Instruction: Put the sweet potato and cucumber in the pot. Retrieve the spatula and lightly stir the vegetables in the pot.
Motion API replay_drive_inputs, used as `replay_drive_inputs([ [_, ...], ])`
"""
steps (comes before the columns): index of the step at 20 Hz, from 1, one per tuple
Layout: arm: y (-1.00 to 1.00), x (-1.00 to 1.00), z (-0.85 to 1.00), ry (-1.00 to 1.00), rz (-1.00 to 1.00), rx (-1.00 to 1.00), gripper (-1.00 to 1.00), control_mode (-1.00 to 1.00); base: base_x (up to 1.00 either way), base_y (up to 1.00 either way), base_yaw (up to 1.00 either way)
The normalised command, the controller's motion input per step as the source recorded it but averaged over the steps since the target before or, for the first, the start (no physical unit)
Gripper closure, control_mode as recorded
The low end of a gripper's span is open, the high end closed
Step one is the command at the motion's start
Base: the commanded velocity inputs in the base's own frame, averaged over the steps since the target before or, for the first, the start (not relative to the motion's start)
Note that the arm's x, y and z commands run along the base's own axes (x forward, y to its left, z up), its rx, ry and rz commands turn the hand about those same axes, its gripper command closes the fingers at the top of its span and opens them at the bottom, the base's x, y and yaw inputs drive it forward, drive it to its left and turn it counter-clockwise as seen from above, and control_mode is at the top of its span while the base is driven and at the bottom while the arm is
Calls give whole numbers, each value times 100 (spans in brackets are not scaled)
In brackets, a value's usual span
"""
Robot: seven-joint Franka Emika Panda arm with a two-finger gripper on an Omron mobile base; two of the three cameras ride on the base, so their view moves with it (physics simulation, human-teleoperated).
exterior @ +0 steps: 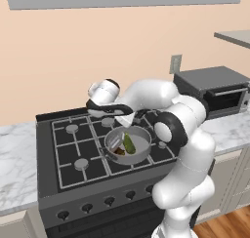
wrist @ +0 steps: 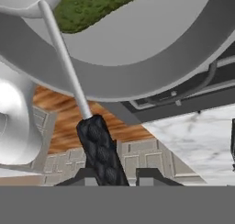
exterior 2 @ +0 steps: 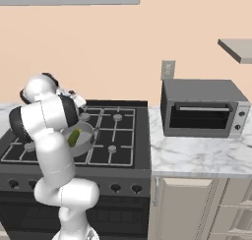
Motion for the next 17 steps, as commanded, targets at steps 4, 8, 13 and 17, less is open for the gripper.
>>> replay_drive_inputs([
  [4, -39, 0, 0, 0, 12, -1, 100, -100, 0, 0, 0],
  [8, -78, 0, 0, 0, 17, 0, 100, -100, 0, 0, 0],
  [13, -62, 15, 0, 0, 12, -4, 100, -100, 0, 0, 0],
  [17, -15, 7, 39, 0, 13, 0, 100, -100, 0, 0, 0],
])
